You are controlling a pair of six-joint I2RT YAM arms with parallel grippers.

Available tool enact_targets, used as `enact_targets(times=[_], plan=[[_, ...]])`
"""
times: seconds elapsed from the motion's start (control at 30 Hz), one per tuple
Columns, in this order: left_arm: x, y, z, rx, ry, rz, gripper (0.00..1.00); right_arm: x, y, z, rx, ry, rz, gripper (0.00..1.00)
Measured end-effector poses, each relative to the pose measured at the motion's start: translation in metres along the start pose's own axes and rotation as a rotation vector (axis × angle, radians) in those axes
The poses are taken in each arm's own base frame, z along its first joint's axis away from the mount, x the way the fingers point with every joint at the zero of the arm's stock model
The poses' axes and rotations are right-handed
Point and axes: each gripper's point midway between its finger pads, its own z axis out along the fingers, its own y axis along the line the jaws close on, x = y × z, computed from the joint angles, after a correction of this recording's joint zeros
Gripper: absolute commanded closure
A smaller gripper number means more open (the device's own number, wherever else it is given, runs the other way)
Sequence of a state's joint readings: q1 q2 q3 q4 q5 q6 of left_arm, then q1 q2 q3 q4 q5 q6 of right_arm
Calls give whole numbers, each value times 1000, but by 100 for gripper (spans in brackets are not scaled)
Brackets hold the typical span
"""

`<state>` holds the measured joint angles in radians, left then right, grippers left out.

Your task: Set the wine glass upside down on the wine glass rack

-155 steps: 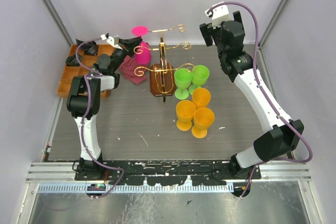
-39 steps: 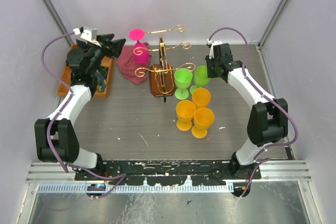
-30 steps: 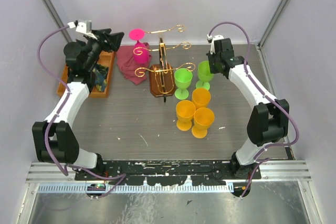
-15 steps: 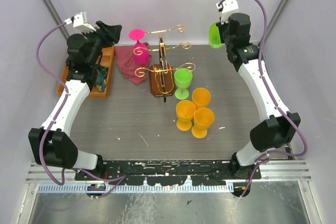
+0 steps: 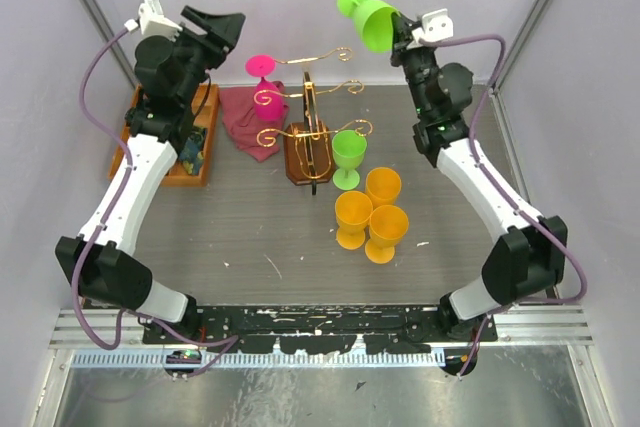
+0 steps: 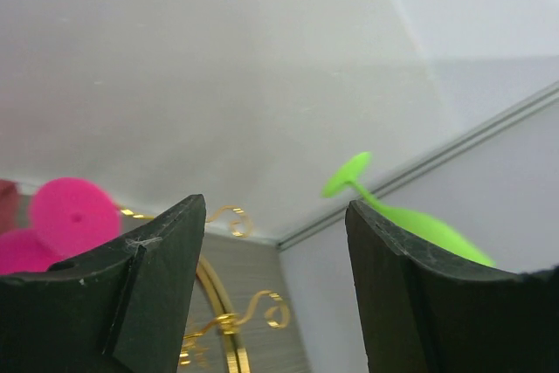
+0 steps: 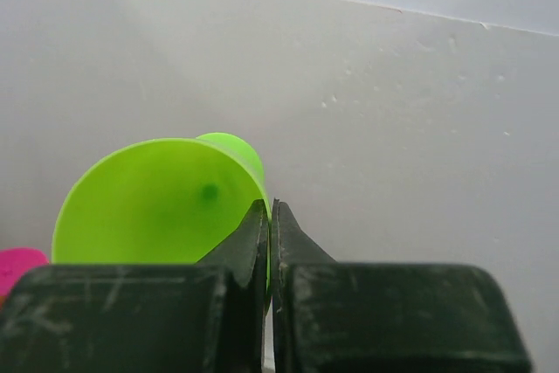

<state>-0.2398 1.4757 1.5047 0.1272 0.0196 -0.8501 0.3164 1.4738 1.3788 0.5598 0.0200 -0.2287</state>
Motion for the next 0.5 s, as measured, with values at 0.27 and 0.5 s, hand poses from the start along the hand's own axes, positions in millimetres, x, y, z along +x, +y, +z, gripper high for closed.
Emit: enact_targets(times=[0.27,0.5], plan=[[-17,-52,-1,77,-31,-333,28,-11,78,13,-98,-213,97,99],[-8,-55,-1,62,-6,-548,29,-12,129,15,-170,-300,148,99]])
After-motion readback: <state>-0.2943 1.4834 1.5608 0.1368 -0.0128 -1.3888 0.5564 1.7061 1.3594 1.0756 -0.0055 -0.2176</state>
